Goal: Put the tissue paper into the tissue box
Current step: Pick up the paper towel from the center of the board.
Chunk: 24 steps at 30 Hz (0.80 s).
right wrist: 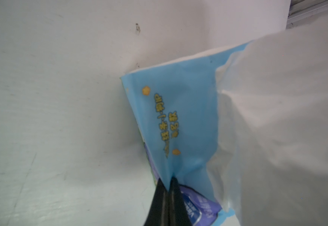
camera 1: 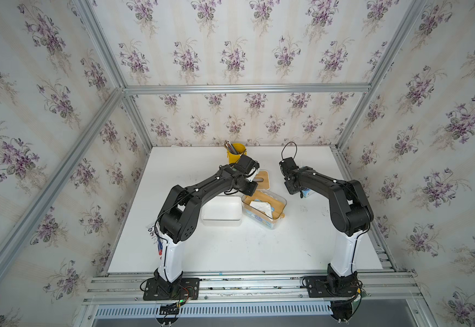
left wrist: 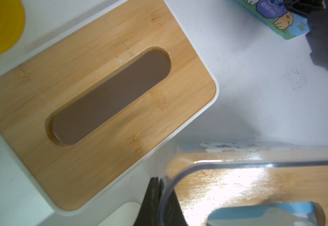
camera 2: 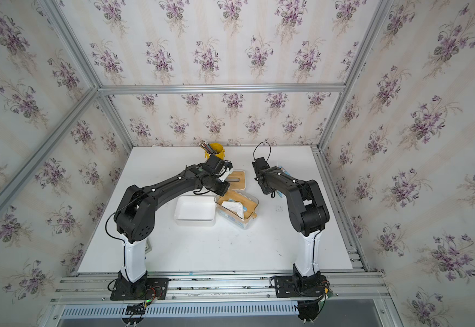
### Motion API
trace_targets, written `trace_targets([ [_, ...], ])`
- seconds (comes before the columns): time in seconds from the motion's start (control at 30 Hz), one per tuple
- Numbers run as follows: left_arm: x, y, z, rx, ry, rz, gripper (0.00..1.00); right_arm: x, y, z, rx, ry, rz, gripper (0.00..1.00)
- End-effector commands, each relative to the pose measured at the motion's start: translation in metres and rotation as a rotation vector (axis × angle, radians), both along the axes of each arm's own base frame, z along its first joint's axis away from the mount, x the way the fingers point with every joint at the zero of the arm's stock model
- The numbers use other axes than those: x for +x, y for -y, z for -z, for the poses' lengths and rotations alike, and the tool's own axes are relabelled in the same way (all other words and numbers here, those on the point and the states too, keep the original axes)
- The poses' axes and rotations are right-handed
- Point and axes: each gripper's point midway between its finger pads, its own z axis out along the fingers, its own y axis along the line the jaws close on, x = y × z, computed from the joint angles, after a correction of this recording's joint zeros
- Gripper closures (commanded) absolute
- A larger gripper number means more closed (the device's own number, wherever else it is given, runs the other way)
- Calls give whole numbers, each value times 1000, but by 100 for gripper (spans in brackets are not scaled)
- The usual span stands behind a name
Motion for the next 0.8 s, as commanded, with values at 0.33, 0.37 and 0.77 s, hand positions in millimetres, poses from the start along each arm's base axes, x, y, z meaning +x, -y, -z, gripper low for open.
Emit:
trace_targets([
  [0.33, -5, 13, 7, -17, -38, -104, 81, -2, -11, -69, 118, 110, -28, 100],
  [0.37, -5, 14, 8, -23, -41, -111, 78, -1, -11, -77, 122, 125, -29, 100],
  [0.77, -30, 43, -7, -261, -142, -109, 56, 7, -41, -152, 265, 258, -119, 100],
])
